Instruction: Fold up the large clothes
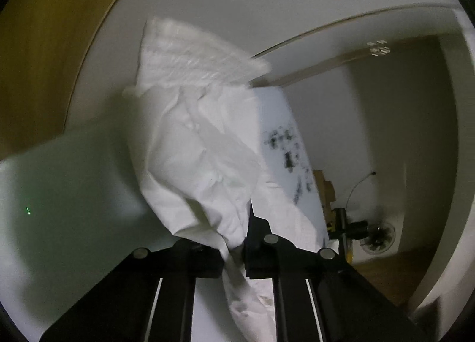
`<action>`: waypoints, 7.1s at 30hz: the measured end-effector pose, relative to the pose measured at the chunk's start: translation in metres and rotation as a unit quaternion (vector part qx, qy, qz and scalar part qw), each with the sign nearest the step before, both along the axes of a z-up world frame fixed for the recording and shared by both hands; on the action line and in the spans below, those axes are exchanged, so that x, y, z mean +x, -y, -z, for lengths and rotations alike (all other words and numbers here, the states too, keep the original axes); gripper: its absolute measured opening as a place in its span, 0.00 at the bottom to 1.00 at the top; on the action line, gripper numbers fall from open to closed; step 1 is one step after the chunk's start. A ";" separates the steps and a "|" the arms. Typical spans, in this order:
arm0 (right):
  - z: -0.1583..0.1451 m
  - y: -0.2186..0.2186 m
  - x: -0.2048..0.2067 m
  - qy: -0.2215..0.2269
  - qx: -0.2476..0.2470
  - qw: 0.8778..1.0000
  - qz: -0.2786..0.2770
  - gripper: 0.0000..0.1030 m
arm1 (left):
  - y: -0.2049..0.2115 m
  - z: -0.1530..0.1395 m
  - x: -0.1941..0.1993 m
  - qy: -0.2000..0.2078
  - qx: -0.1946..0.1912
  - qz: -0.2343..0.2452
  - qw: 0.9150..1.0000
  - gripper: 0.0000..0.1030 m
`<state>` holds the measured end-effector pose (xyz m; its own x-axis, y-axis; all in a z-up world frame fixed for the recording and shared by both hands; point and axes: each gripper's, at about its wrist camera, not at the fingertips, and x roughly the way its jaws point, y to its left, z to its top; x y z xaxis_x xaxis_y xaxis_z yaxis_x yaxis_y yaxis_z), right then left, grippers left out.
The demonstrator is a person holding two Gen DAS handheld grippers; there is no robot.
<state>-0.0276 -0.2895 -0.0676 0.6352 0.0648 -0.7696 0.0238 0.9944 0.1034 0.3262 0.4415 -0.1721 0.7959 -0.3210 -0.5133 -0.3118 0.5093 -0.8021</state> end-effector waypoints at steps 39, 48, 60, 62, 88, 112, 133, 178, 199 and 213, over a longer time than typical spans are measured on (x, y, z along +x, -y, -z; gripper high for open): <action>-0.014 -0.013 0.075 -0.055 -0.001 0.998 0.014 1.00 | 0.050 -0.107 -0.038 0.097 0.175 0.003 0.980 0.07; 0.016 -0.213 0.262 -0.070 -0.143 0.985 -0.065 1.00 | 0.118 -0.175 -0.043 0.136 0.245 0.030 0.960 0.07; 0.016 -0.163 0.265 -0.050 -0.071 0.996 -0.031 1.00 | 0.281 -0.249 -0.074 0.186 0.303 0.120 0.927 0.07; 0.003 -0.114 0.246 -0.040 -0.050 0.998 0.010 1.00 | 0.328 -0.250 -0.080 0.194 0.285 0.166 0.924 0.07; -0.016 0.080 0.114 0.003 0.016 0.993 0.115 1.00 | 0.490 -0.091 -0.186 0.158 0.258 0.365 0.880 1.00; 0.027 -0.147 0.255 -0.069 -0.187 0.979 -0.034 0.18 | 0.251 -0.105 -0.306 0.119 0.116 0.130 0.978 1.00; 0.025 0.247 0.040 0.052 0.303 0.926 0.219 0.72 | 0.386 -0.155 -0.258 0.109 0.182 0.284 0.935 1.00; 0.093 0.478 -0.002 0.045 0.410 0.792 0.450 0.05 | 0.793 -0.045 -0.026 -0.003 0.145 0.522 0.841 1.00; -0.045 -0.013 0.158 0.057 0.073 0.996 0.000 0.04 | 0.451 -0.109 -0.118 0.020 0.078 0.250 0.965 1.00; -0.017 0.023 0.129 0.048 0.205 0.978 -0.010 0.74 | 0.423 -0.086 -0.122 0.006 0.048 0.246 0.968 1.00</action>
